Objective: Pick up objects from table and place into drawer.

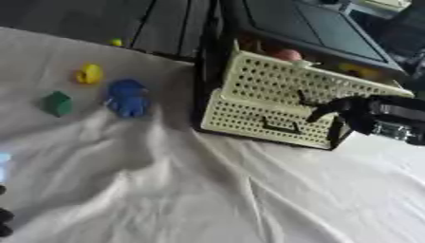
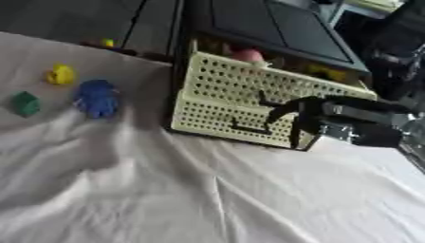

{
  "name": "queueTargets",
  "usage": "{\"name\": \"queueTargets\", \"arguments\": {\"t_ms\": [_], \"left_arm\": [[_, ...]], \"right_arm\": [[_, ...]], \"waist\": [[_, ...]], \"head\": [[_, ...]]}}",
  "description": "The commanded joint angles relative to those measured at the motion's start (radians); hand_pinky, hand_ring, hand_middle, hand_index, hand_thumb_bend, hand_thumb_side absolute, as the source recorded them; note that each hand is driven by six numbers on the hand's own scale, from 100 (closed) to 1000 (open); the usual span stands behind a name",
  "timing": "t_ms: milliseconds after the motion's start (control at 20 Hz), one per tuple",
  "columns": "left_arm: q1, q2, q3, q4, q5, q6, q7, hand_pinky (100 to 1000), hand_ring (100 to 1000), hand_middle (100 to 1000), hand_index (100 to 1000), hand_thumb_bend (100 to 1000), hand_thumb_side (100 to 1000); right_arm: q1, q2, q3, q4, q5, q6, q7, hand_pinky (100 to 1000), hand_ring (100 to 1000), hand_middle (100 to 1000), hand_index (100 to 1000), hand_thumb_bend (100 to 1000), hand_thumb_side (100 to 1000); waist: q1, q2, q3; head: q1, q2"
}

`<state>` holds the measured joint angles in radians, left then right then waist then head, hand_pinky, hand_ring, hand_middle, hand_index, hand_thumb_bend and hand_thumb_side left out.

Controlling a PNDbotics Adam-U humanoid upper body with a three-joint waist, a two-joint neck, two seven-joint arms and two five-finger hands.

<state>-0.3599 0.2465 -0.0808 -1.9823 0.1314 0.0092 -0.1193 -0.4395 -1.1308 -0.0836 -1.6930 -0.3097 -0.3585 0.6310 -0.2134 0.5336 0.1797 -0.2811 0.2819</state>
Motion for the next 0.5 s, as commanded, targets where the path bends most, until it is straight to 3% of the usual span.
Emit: {"name": "queueTargets", "arguments": {"t_ms": [50,500], "left_arm": [[0.001,0.0,-0.003,-0.018,-0.006,0.0,-0.006,526,581,676,861,258,1000],[0.003,-0.001,-0.006,-0.018,-0.013,0.004,-0.011,526,581,677,861,259,1000]], "right_arm": [[-0.008,-0.038,-0.026,0.004,-0.009,-0.009,-0.009,667,567,862,956,100,1000],[-0.008,-0.043,-0.044,0.007,-0.011,-0.04,-0.068,660,563,832,942,100,1000]], "waist": [[0.004,-0.017,0.001],[-0.002,-0.005,0.002]], "head": [[-0.004,-0.024],[-0.011,-0.038]]}}
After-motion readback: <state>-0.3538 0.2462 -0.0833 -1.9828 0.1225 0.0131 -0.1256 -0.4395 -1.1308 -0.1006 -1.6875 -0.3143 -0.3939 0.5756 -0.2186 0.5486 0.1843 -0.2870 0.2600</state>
